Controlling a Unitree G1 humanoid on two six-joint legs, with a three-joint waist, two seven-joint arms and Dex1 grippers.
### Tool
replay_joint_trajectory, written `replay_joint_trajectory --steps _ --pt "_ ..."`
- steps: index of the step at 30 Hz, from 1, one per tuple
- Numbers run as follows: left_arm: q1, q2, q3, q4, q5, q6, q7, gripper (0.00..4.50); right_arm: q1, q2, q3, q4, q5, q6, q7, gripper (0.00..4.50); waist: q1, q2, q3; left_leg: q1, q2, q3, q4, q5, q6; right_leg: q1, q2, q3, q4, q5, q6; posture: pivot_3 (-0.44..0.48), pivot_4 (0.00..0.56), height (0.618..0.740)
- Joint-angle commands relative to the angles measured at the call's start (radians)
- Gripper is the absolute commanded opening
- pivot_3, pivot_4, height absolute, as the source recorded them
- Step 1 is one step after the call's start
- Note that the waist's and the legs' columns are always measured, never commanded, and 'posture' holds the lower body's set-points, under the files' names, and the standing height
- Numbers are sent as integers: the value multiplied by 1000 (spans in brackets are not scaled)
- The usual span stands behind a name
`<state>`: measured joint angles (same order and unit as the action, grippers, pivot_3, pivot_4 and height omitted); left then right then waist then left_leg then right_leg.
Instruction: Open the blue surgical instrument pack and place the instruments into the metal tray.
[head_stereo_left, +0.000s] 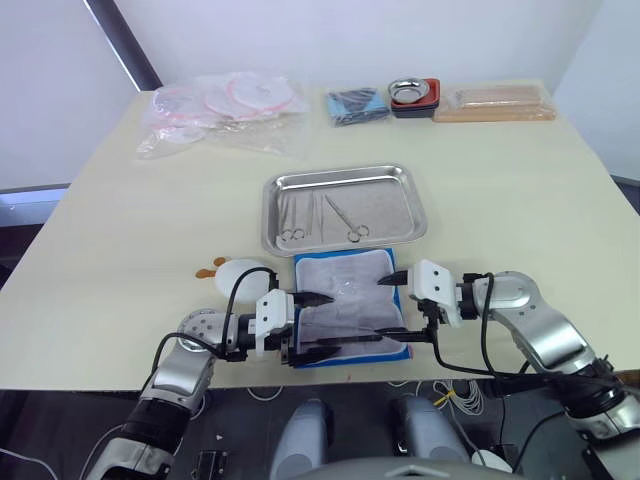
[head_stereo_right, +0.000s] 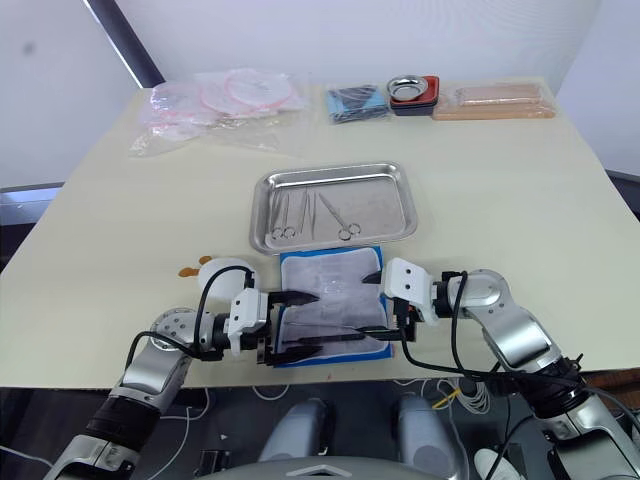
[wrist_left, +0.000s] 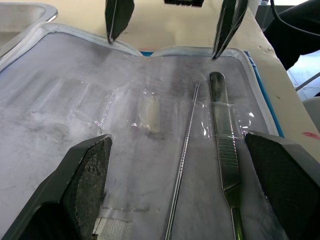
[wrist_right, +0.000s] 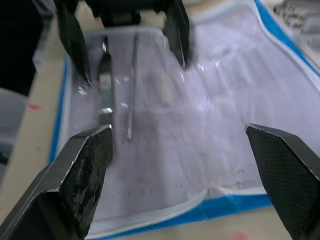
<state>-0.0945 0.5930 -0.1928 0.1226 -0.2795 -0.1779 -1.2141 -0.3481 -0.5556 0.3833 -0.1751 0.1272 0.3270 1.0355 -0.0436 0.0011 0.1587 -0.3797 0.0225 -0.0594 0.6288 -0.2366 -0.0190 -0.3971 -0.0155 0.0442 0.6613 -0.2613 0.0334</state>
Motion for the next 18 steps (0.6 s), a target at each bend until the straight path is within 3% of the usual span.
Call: replay_joint_trajectory --steps 1,18 --pt "54 26 -44 79 74 51 2 4500 -35 19 32 13 -41 -12 -13 4443 0 0 0 0 0 0 0 0 0 0 0 0 0 0 0 0 150 740" --pt "70 32 -45 60 71 56 13 4500 -53 73 32 32 -10 -9 17 4443 0 0 0 0 0 0 0 0 0 0 0 0 0 0 0 0 150 740"
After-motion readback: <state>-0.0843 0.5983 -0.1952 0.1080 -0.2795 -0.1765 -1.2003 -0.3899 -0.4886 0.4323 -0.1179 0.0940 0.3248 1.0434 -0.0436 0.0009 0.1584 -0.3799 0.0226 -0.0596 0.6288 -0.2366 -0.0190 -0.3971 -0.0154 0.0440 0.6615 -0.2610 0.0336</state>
